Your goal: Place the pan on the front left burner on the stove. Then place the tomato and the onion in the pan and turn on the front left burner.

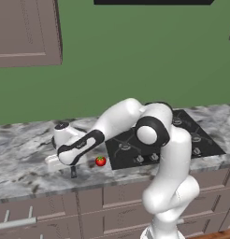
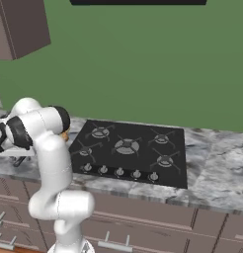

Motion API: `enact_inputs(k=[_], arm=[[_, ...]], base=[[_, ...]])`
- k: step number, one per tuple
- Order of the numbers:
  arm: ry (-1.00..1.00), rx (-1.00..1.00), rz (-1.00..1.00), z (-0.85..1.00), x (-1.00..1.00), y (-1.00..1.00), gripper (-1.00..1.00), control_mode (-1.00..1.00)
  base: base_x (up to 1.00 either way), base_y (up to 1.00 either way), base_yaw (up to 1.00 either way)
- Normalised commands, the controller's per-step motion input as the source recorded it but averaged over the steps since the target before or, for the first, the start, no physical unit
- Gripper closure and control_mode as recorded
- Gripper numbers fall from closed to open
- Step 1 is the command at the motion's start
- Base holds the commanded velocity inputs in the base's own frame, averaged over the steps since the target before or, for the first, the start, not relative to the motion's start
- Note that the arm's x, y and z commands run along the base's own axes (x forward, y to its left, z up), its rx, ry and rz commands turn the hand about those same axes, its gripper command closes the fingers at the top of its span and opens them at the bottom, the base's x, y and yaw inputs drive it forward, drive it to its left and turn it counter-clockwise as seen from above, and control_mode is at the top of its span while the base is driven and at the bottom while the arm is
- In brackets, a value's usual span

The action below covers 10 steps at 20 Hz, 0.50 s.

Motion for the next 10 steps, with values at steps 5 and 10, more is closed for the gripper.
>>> enact_inputs(k=[5,10], arm=[[0.0,0.0,0.0,-0.3,-0.05,-0.03,1.0,-1.0],[0.0,0.0,0.0,-0.28,-0.1,-0.09,1.0,-1.0]], base=[[0.0,0.0,0.0],[0.0,0.0,0.0]])
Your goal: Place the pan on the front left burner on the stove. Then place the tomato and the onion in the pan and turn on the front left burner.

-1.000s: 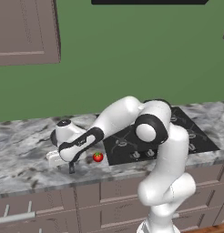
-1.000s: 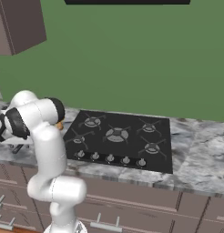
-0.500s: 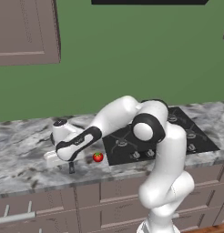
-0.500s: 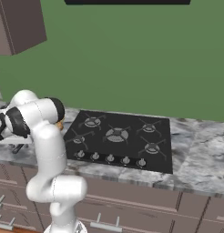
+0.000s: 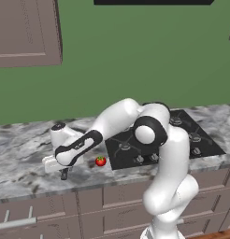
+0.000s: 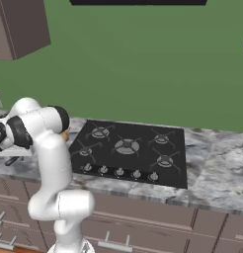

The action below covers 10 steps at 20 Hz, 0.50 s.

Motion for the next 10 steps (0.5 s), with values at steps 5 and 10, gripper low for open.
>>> enact_inputs(k=[5,10], arm=[[-0.04,0.0,0.0,-0.07,-0.15,-0.16,1.0,-1.0],[-0.12,0.0,-0.01,0.0,-0.25,-0.24,1.0,-1.0]], base=[[0.0,0.0,0.0],[0.0,0.0,0.0]])
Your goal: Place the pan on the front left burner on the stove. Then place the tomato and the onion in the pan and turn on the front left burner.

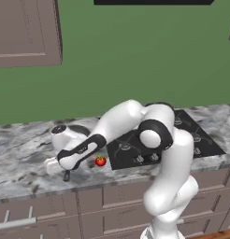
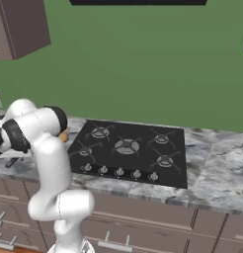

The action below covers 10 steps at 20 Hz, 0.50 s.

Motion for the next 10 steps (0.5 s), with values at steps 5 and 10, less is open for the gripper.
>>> enact_inputs(k=[5,10], arm=[[-0.13,0.11,0.0,0.27,-0.25,-0.24,1.0,-1.0],[-0.03,0.16,-0.01,0.76,-0.21,-0.18,1.0,-1.0]], base=[[0.0,0.0,0.0],[0.0,0.0,0.0]])
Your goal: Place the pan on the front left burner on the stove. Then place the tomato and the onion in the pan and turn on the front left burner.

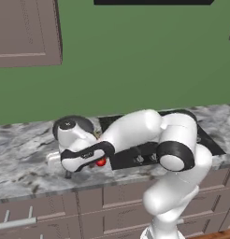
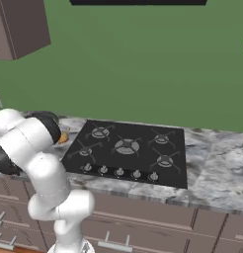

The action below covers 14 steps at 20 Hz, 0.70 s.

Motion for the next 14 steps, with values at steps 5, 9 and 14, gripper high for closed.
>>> enact_inputs(k=[5,9,14], arm=[[0.0,0.12,-0.13,0.63,-0.23,-0.33,1.0,-1.0],[-0.02,0.02,-0.16,0.39,-0.17,-0.42,1.0,-1.0],[-0.08,0.0,-0.04,0.43,-0.04,-0.43,1.0,-1.0]], base=[[0.0,0.0,0.0],[0.0,0.0,0.0],[0.0,0.0,0.0]])
